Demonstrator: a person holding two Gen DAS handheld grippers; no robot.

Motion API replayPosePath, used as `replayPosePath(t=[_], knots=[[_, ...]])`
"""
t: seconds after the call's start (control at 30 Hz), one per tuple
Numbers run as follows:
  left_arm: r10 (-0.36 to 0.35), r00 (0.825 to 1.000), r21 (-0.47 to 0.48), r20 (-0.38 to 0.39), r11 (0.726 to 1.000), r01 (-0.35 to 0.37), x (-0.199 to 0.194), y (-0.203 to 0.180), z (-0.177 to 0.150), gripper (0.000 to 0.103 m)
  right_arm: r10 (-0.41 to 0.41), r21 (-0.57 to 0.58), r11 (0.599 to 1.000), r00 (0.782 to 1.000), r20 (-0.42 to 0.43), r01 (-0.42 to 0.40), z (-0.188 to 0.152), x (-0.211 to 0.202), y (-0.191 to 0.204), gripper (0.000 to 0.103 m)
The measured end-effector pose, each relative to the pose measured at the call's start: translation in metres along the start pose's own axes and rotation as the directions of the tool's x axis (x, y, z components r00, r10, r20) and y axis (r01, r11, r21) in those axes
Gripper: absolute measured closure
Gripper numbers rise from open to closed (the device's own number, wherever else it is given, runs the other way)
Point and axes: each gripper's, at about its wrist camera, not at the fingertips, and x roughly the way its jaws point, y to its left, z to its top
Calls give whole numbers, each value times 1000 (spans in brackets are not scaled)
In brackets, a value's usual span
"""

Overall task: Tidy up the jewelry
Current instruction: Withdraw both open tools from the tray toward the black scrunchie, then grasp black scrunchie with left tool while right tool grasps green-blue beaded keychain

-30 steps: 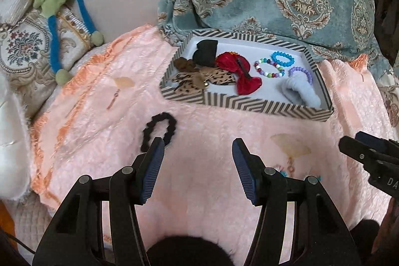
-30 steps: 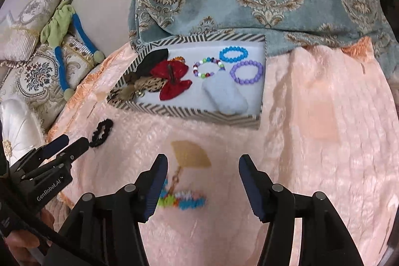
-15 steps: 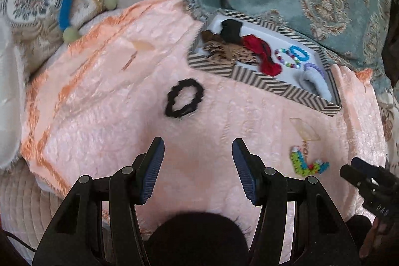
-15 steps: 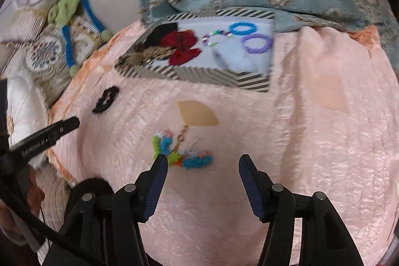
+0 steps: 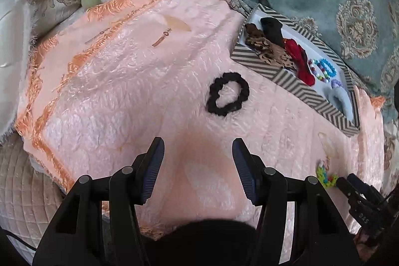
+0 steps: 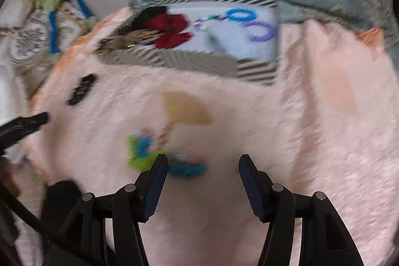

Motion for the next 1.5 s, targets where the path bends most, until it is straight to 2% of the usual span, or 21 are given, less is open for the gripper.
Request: replayPosePath(t=[0.1, 0.2, 0.3, 0.4, 0.6, 0.63, 0.67, 0.83, 0.87, 0.93, 0.97, 1.0, 1.03, 1.1, 1.13, 1.3, 1.37, 1.5], knots=[[26, 1000, 0, 4, 1000, -26, 9, -3, 11, 46, 54, 66, 996, 999, 3, -54, 1, -3, -17, 46], [56, 998, -8, 11, 998, -56, 22, -6, 24, 46, 67, 95, 993, 998, -9, -66, -3, -4, -28, 46], [77, 997, 8, -4, 997, -77, 39, -13, 34, 46, 117, 120, 986, 993, -12, -115, -4, -7, -34, 46], [117, 993, 41, 8, 992, -118, 51, -21, 41, 46, 129, 100, 987, 991, -15, -127, -6, -9, -27, 46], [142, 990, 92, -6, 986, -141, 71, -31, 53, 46, 125, 44, 991, 992, -31, -124, -4, 3, -15, 46], [144, 990, 100, -8, 985, -142, 73, -32, 54, 46, 125, 33, 992, 992, -30, -124, -3, 4, -13, 49], [145, 989, 108, -10, 984, -143, 75, -34, 55, 46, 123, 16, 992, 992, -31, -123, -1, 6, -9, 56], [124, 992, 139, -6, 983, -122, 86, -36, 57, 47, 100, -73, 992, 994, -39, -103, -4, 8, 10, 65], [117, 993, 139, -1, 983, -116, 86, -35, 57, 48, 104, -99, 989, 994, -41, -108, -7, 7, 15, 66], [110, 994, 149, 9, 983, -110, 85, -34, 55, 60, 91, -124, 988, 995, -37, -95, -8, 10, 19, 70], [115, 993, 151, 12, 982, -115, 85, -34, 55, 67, 98, -108, 989, 995, -32, -101, -6, 11, 17, 80], [116, 993, 148, 11, 982, -116, 85, -34, 55, 76, 108, -96, 989, 994, -30, -110, -5, 12, 16, 84], [108, 994, 144, 9, 984, -108, 83, -33, 56, 80, 126, -85, 988, 992, -30, -128, -3, 11, 14, 92], [98, 995, 142, 9, 985, -98, 76, -32, 56, 90, 140, -79, 987, 990, -24, -142, -3, 6, 12, 96], [84, 996, 141, 7, 986, -84, 72, -30, 56, 90, 151, -77, 985, 988, -16, -152, -2, 2, 11, 100], [-25, 1000, 77, -13, 997, 26, 51, -17, 61, 96, 170, -59, 984, 985, 40, -167, 6, -24, 3, 100], [-39, 999, 89, -4, 995, 39, 40, -18, 59, 97, 168, -48, 985, 984, 49, -166, 8, -27, 0, 100], [-46, 999, 115, 8, 992, 44, 28, -23, 55, 97, 214, 36, 976, 976, 28, -215, 7, -17, -7, 98]])
